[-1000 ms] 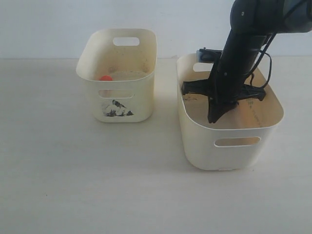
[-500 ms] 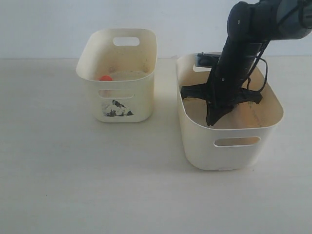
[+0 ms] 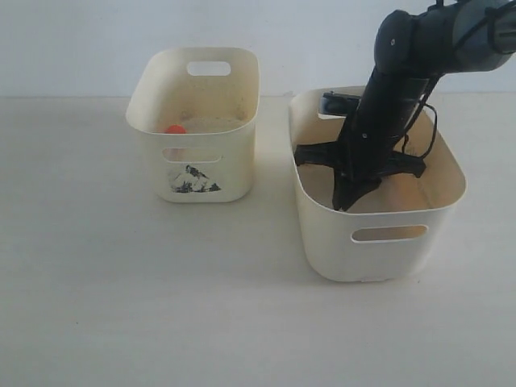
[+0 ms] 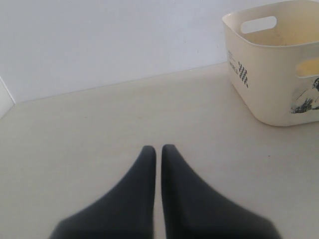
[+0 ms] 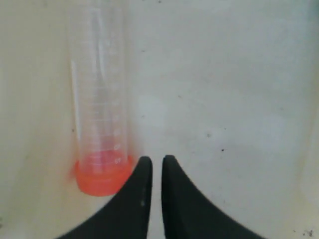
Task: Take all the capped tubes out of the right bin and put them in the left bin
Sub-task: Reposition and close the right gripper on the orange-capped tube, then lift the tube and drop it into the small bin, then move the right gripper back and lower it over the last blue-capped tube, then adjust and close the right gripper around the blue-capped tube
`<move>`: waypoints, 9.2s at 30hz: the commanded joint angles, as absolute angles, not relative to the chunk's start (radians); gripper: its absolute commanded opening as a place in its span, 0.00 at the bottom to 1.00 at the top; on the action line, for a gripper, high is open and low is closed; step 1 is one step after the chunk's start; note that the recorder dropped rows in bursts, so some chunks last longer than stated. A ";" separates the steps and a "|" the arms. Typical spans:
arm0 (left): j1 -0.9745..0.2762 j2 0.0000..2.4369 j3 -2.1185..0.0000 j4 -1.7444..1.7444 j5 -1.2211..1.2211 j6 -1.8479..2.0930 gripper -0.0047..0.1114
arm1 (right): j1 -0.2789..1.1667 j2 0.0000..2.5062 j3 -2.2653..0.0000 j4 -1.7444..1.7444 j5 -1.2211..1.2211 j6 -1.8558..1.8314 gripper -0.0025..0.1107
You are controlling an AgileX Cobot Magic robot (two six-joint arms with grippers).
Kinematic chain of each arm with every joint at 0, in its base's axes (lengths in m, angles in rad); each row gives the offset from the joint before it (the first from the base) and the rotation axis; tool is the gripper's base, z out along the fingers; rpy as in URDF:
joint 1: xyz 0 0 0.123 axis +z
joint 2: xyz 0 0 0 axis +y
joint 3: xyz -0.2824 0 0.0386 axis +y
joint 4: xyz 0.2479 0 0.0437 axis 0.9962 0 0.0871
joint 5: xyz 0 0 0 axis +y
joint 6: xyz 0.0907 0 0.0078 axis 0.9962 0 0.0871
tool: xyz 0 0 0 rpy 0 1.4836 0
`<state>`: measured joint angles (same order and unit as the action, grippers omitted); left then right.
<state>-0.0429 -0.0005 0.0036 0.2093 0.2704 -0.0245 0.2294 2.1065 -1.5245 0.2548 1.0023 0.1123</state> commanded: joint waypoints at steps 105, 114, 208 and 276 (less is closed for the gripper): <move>-0.044 0.000 0.000 0.206 0.260 -0.038 0.08 | 0.427 1.686 -1.527 0.232 0.610 -0.056 0.02; -0.044 0.000 0.000 0.206 0.260 -0.038 0.08 | 0.427 1.618 -1.583 -0.314 1.154 0.370 0.02; -0.044 0.000 0.000 0.206 0.260 -0.038 0.08 | 0.406 2.129 -1.597 -0.322 1.161 0.302 0.18; -0.044 0.000 0.000 0.206 0.260 -0.038 0.08 | 0.406 2.312 -1.597 -0.261 1.050 0.350 0.95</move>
